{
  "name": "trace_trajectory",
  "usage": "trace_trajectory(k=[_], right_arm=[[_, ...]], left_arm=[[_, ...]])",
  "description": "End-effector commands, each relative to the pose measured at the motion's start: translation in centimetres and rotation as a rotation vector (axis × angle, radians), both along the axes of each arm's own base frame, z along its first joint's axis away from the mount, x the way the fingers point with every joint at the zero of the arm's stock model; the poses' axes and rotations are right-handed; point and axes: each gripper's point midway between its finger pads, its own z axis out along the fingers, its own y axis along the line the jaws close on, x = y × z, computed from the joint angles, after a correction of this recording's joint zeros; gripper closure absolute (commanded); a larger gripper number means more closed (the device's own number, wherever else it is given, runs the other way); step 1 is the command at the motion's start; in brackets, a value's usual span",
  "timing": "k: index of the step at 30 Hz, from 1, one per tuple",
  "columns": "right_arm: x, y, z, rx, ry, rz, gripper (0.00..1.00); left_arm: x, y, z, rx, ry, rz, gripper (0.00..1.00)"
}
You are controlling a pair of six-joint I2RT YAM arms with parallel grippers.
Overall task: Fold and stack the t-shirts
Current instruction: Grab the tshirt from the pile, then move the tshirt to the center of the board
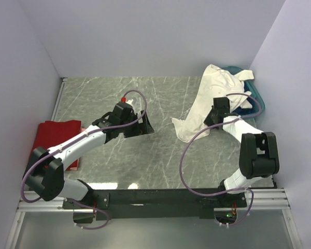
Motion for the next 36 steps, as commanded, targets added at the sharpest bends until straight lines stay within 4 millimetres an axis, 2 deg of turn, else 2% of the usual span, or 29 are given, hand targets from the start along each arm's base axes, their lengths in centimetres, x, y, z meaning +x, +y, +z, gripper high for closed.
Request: trace_trajectory(k=[1, 2, 4, 5, 7, 8, 9, 10, 13, 14, 16, 17, 19, 20, 22, 23, 24, 25, 26, 27, 30, 33, 36], right_arm=[[2.0, 1.7, 3.5, 0.001, -0.085, 0.036, 1.00], [2.7, 2.8, 5.8, 0.002, -0.135, 0.063, 1.00], [2.7, 3.7, 8.0, -0.015, -0.156, 0.087, 1.00], [3.5, 5.2, 11.4, -0.010, -0.228, 0.123, 1.00], [3.5, 6.8, 14.4, -0.011, -0.263, 0.169, 1.00], [4.4, 7.7, 18.2, -0.004, -0.338, 0.186, 1.00], [4.0, 9.2, 19.6, -0.003, -0.346, 0.228, 1.00], [4.6, 10.2, 23.4, 0.015, -0.421, 0.250, 1.00], [4.0, 13.5, 28.4, 0.057, -0.507, 0.345, 1.00], [3.9, 14.5, 32.1, 0.078, -0.580, 0.369, 1.00], [2.9, 17.0, 35.4, 0.110, -0.639, 0.439, 1.00], [2.6, 17.8, 38.9, 0.135, -0.712, 0.463, 1.00], [0.9, 20.3, 42.1, 0.186, -0.767, 0.545, 1.00], [0.0, 21.0, 45.5, 0.223, -0.840, 0.575, 1.00], [-1.4, 22.3, 48.8, 0.272, -0.906, 0.612, 1.00], [-2.7, 23.4, 51.9, 0.310, -0.977, 0.642, 1.00], [-3.5, 24.0, 53.4, 0.347, -1.012, 0.664, 1.00], [-4.9, 23.8, 56.3, 0.386, -1.085, 0.672, 1.00], [-5.2, 24.8, 56.8, 0.430, -1.091, 0.692, 1.00], [-6.1, 25.4, 58.3, 0.476, -1.141, 0.727, 1.00], [-8.1, 26.2, 60.7, 0.575, -1.221, 0.761, 1.00], [-9.3, 26.5, 61.8, 0.605, -1.265, 0.773, 1.00], [-8.8, 26.0, 62.1, 0.585, -1.281, 0.733, 1.00]], left_arm=[[0.7, 1.0, 1.7, -0.003, -0.051, 0.049, 0.03], [1.1, 1.5, 2.2, -0.011, -0.063, 0.070, 0.03], [1.3, 2.4, 2.2, -0.021, -0.059, 0.099, 0.04], [1.7, 3.4, 2.7, -0.039, -0.064, 0.126, 0.05], [2.1, 4.5, 2.7, -0.053, -0.059, 0.157, 0.07], [2.5, 5.6, 3.4, -0.074, -0.068, 0.184, 0.08], [2.7, 6.2, 3.5, -0.078, -0.068, 0.200, 0.08], [3.1, 7.5, 3.9, -0.089, -0.077, 0.236, 0.09], [3.2, 9.0, 4.7, -0.108, -0.093, 0.278, 0.09], [3.5, 9.9, 4.9, -0.110, -0.097, 0.305, 0.09], [3.4, 10.6, 5.2, -0.118, -0.107, 0.324, 0.08], [3.5, 11.2, 5.4, -0.122, -0.110, 0.342, 0.08], [3.4, 11.6, 5.6, -0.134, -0.112, 0.349, 0.08], [3.5, 12.0, 5.6, -0.136, -0.114, 0.364, 0.08], [3.4, 12.4, 5.5, -0.144, -0.112, 0.371, 0.08], [3.5, 12.8, 5.6, -0.149, -0.115, 0.383, 0.08], [3.6, 13.0, 5.6, -0.153, -0.113, 0.387, 0.08], [3.5, 13.1, 5.7, -0.160, -0.115, 0.387, 0.08], [3.5, 13.4, 5.8, -0.165, -0.120, 0.394, 0.08], [3.5, 13.5, 5.8, -0.168, -0.119, 0.397, 0.08], [3.3, 14.0, 5.6, -0.172, -0.120, 0.408, 0.08], [3.2, 14.3, 5.6, -0.180, -0.121, 0.410, 0.08], [3.1, 14.4, 5.2, -0.182, -0.114, 0.408, 0.08]])
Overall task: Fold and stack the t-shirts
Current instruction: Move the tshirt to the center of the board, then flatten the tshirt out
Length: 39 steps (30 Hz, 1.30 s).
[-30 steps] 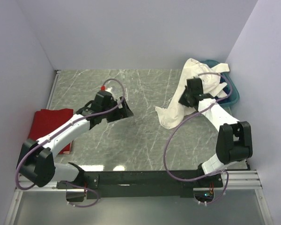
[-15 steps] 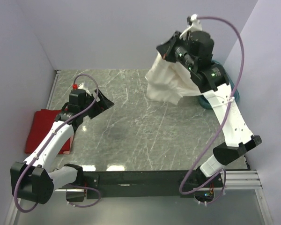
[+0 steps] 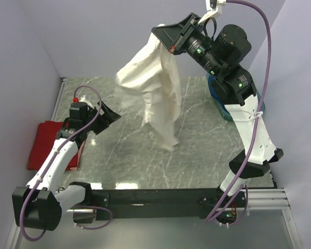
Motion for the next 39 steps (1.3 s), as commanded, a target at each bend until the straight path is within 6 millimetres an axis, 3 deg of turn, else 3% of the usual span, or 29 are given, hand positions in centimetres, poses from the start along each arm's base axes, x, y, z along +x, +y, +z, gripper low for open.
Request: trace_trajectory(k=[1, 6, 7, 9, 10, 12, 13, 15, 16, 17, 18, 19, 22, 23, 26, 28, 30, 31, 33, 34, 39], right_arm=[[-1.7, -1.6, 4.6, 0.112, -0.119, -0.019, 1.00], [0.8, -2.6, 2.2, 0.069, -0.060, -0.076, 1.00], [2.9, -3.3, -0.4, 0.042, -0.002, -0.093, 1.00], [4.1, -3.8, -2.5, 0.055, 0.057, -0.029, 1.00], [6.6, -5.4, -6.3, 0.029, 0.138, -0.070, 1.00], [8.1, -6.8, -9.5, 0.022, 0.199, -0.086, 1.00], [9.4, -7.8, -13.9, -0.009, 0.286, -0.115, 1.00], [11.6, -11.6, -18.2, -0.021, 0.358, -0.204, 1.00], [12.3, -12.9, -23.1, -0.045, 0.455, -0.237, 0.99], [13.4, -15.8, -25.4, -0.046, 0.498, -0.301, 0.94], [13.8, -17.3, -28.1, -0.061, 0.560, -0.336, 0.88], [14.1, -18.4, -32.1, -0.086, 0.651, -0.356, 0.75], [13.0, -20.6, -37.9, -0.171, 0.775, -0.375, 0.60], [12.4, -20.9, -38.8, -0.221, 0.774, -0.387, 0.58], [9.4, -19.7, -42.5, -0.320, 0.795, -0.415, 0.52], [6.6, -17.3, -45.1, -0.400, 0.813, -0.391, 0.51], [5.3, -16.0, -46.9, -0.453, 0.806, -0.410, 0.51], [3.5, -13.8, -48.5, -0.506, 0.809, -0.362, 0.51], [2.5, -13.1, -50.0, -0.567, 0.807, -0.379, 0.50], [1.5, -12.0, -51.1, -0.609, 0.807, -0.358, 0.50], [-0.2, -9.6, -52.8, -0.688, 0.776, -0.326, 0.50]], left_arm=[[-0.3, -0.2, 0.5, -0.024, -0.026, -0.023, 0.08], [-0.4, -0.5, 0.0, -0.040, -0.017, -0.038, 0.08], [-0.5, -0.5, -0.2, -0.041, -0.015, -0.038, 0.08], [-0.6, -0.4, -0.6, -0.037, -0.005, -0.038, 0.08], [-0.7, -0.4, -0.8, -0.035, -0.002, -0.039, 0.08], [-0.8, -0.4, -1.4, -0.031, 0.013, -0.039, 0.09], [-0.8, -0.2, -1.7, -0.028, 0.017, -0.030, 0.09], [-1.1, -0.1, -2.7, -0.025, 0.041, -0.016, 0.10], [-1.1, 0.2, -3.0, -0.020, 0.040, -0.001, 0.11], [-1.2, 0.3, -3.4, -0.019, 0.047, 0.006, 0.11], [-1.6, 0.3, -4.4, -0.022, 0.071, 0.014, 0.11], [-1.8, 0.3, -4.9, -0.027, 0.077, 0.015, 0.13], [-2.8, 0.3, -7.1, -0.034, 0.113, 0.029, 0.16], [-3.1, 0.4, -7.8, -0.031, 0.128, 0.037, 0.17], [-4.4, 0.5, -10.2, -0.016, 0.165, 0.057, 0.19], [-5.5, 0.0, -11.7, -0.004, 0.186, 0.052, 0.22], [-6.3, -0.3, -12.9, 0.018, 0.208, 0.060, 0.23], [-6.9, -1.2, -13.1, 0.028, 0.211, 0.027, 0.25], [-7.6, -1.8, -13.5, 0.037, 0.218, 0.019, 0.26], [-8.0, -2.4, -13.1, 0.041, 0.195, -0.002, 0.26], [-9.0, -2.9, -11.6, 0.029, 0.134, -0.012, 0.26]])
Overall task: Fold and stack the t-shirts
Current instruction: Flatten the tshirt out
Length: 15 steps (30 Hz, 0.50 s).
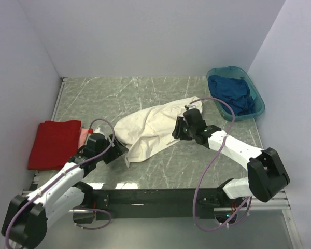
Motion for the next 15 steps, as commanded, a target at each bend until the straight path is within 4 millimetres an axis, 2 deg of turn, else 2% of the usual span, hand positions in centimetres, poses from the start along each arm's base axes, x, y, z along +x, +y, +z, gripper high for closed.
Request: trace_trajectory(k=[1, 6, 12, 15], right_arm=[[1.4, 0.4, 0.3, -0.080, -0.104, -0.028, 0.50], [0.5, 3.5, 0.2, -0.148, -0.133, 0.052, 0.51], [1.6, 5.8, -0.6, -0.301, -0.150, 0.080, 0.50], [1.8, 6.3, -2.4, -0.375, -0.127, 0.100, 0.49]], left_arm=[[0.8, 0.2, 2.4, -0.012, -0.102, 0.047, 0.26], [0.1, 0.4, 2.7, 0.029, -0.127, 0.020, 0.27], [-0.3, -0.4, 0.6, 0.091, -0.070, -0.007, 0.36], [-0.4, -0.7, 0.0, 0.111, -0.053, -0.006, 0.40]])
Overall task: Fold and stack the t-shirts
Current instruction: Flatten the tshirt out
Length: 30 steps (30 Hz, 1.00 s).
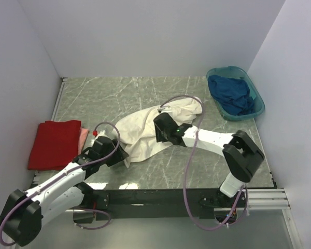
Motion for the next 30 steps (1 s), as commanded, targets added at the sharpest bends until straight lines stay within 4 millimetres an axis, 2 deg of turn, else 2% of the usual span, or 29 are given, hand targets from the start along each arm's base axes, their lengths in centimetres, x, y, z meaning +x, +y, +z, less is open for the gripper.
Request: trace_trajectory(k=[1, 9, 10, 11, 13, 15, 16, 17, 19, 20, 22, 25, 30], right_arm=[[1.3, -0.1, -0.1, -0.102, -0.045, -0.009, 0.49], [1.5, 1.1, -2.7, -0.160, 0.004, 0.033, 0.48], [1.5, 1.1, -2.9, -0.161, 0.006, 0.032, 0.48], [1.5, 0.9, -3.1, -0.172, 0.009, 0.027, 0.48], [1.5, 0.6, -3.6, -0.188, 0.018, 0.020, 0.54], [1.4, -0.1, -4.1, -0.203, 0.029, 0.005, 0.64], [1.4, -0.3, -4.1, -0.202, 0.033, -0.007, 0.71], [1.3, -0.7, -4.3, -0.206, 0.040, -0.014, 0.83], [1.5, -1.3, -4.1, -0.195, 0.043, -0.040, 0.94], [1.5, -1.7, -3.9, -0.192, 0.039, -0.047, 1.00], [1.7, -2.7, -3.5, -0.186, 0.038, -0.080, 1.00], [1.9, -4.3, -1.8, -0.158, 0.021, -0.130, 1.00], [1.9, -7.4, 3.1, -0.069, -0.041, -0.197, 1.00]], left_arm=[[1.0, -0.2, 0.4, 0.028, -0.029, 0.024, 0.42], [2.4, 0.4, 0.3, 0.103, -0.004, 0.088, 0.67], [2.6, 0.7, 0.3, 0.119, -0.006, 0.101, 0.75], [2.9, 0.7, 0.7, 0.130, -0.010, 0.103, 0.78], [3.3, 0.9, 1.0, 0.151, -0.015, 0.113, 0.85], [4.1, 1.2, 1.8, 0.173, -0.028, 0.133, 0.89], [4.6, 1.1, 2.7, 0.173, -0.043, 0.139, 0.90], [4.8, 1.4, 2.9, 0.195, -0.045, 0.145, 0.91], [5.6, 1.5, 4.1, 0.197, -0.064, 0.160, 0.92], [5.9, 1.7, 4.5, 0.206, -0.073, 0.159, 0.92], [6.6, 2.2, 5.7, 0.208, -0.086, 0.173, 0.92], [7.4, 3.0, 7.3, 0.214, -0.108, 0.182, 0.92], [8.3, 4.9, 9.0, 0.232, -0.124, 0.204, 0.91]])
